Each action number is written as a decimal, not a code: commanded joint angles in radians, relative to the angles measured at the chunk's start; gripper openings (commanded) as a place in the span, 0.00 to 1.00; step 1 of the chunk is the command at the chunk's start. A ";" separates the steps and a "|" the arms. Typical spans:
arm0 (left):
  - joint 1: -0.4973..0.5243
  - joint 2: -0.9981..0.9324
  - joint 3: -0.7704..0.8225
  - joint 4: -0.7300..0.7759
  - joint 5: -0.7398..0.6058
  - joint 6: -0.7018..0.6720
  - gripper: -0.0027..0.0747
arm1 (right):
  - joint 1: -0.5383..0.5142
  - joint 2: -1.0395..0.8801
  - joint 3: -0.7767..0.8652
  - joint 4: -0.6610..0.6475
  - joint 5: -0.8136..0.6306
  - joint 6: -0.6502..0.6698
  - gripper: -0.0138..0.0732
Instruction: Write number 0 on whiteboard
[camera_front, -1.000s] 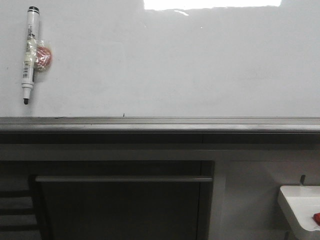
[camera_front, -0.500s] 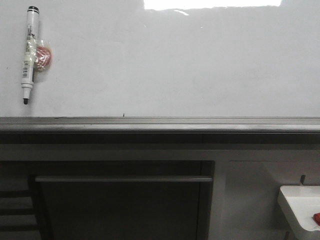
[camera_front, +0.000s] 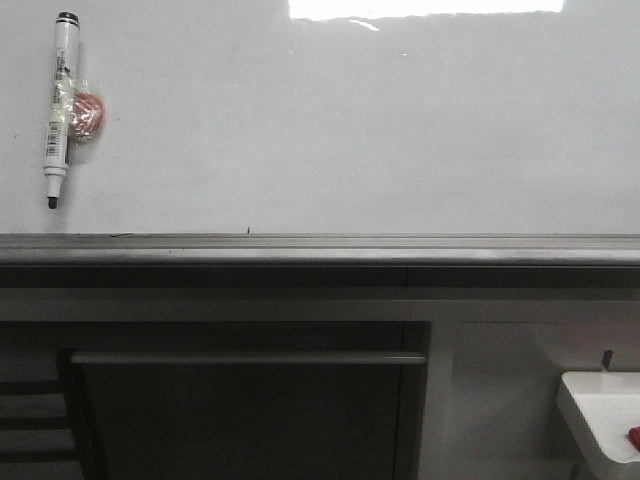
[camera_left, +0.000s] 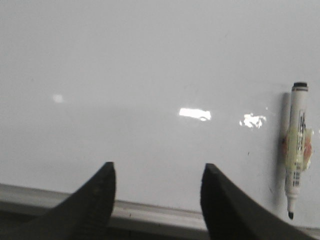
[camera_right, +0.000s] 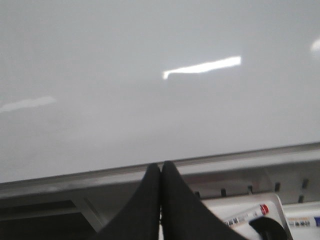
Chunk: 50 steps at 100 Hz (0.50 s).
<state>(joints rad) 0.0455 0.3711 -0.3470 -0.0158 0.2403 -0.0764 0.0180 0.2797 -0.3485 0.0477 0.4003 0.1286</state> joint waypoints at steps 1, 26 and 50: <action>-0.002 0.038 -0.036 -0.010 -0.180 -0.001 0.67 | 0.020 0.017 -0.009 -0.021 -0.164 -0.009 0.10; -0.072 0.203 -0.040 0.005 -0.400 -0.001 0.62 | 0.022 0.017 0.008 -0.019 -0.086 -0.013 0.09; -0.326 0.383 -0.040 0.032 -0.632 -0.010 0.62 | 0.022 0.017 0.008 -0.019 -0.092 -0.024 0.09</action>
<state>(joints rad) -0.1897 0.6958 -0.3510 0.0104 -0.2036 -0.0749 0.0388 0.2819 -0.3146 0.0395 0.3805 0.1195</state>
